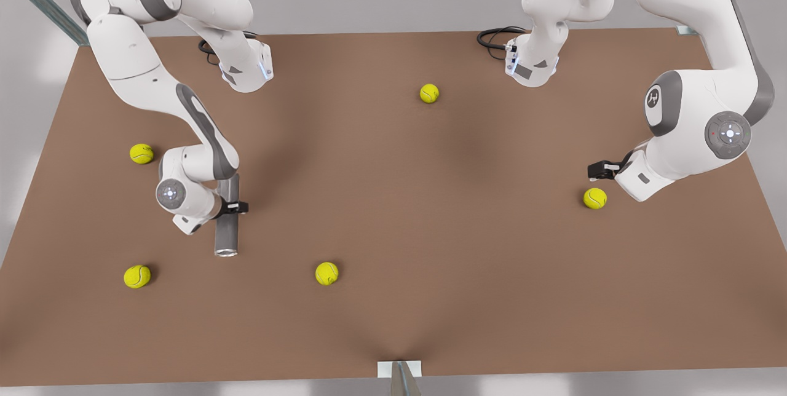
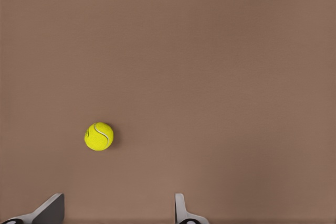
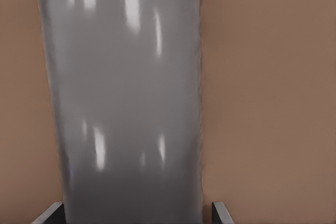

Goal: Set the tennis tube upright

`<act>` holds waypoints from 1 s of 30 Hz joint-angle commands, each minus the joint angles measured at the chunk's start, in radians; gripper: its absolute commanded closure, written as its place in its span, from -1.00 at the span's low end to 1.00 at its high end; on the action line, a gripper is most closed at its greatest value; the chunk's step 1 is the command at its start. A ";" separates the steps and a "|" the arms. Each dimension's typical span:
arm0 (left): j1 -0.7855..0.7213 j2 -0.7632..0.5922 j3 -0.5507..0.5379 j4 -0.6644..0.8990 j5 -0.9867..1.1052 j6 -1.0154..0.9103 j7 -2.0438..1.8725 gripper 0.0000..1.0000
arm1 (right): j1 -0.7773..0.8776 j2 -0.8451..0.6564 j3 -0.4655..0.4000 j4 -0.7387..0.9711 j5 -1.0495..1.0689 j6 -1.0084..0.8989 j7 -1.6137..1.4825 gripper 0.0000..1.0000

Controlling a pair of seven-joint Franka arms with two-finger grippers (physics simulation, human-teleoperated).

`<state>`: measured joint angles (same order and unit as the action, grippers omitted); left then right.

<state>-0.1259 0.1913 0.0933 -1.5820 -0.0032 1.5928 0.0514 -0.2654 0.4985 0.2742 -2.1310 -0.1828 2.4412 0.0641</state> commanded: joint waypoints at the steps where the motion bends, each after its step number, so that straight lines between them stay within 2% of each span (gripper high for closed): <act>1: 0.000 -0.001 0.000 0.000 0.000 0.001 -0.001 -1.00 | 0.000 0.003 -0.001 0.003 0.000 -0.004 -0.047 -1.00; 5: 0.000 0.000 0.000 0.000 0.000 0.001 -0.001 -1.00 | 0.002 0.003 -0.004 0.003 0.000 -0.007 -0.047 -1.00; 7: 0.000 0.000 0.000 0.000 0.000 0.001 -0.001 -1.00 | 0.002 0.003 -0.004 0.011 0.000 -0.016 -0.047 -0.73; 9: 0.000 0.000 0.000 0.000 0.000 0.001 -0.001 -1.00 | 0.000 0.003 -0.004 0.011 0.000 -0.016 -0.047 -0.65; 19: 0.000 0.000 0.000 0.000 0.000 -0.001 -0.002 -1.00 | 0.000 0.009 -0.004 0.025 0.002 -0.030 -0.046 -0.64; 23: 0.000 0.000 0.000 0.000 0.000 -0.001 -0.002 -1.00 | 0.002 0.011 -0.004 0.025 0.003 -0.030 -0.046 -0.54; 30: 0.000 0.001 0.000 -0.001 0.000 -0.002 -0.002 -1.00 | 0.000 0.008 -0.003 0.028 0.003 -0.054 -0.046 -0.54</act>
<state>-0.1258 0.1930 0.0933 -1.5830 -0.0032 1.5920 0.0499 -0.2647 0.5081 0.2709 -2.1023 -0.1801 2.4050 0.0281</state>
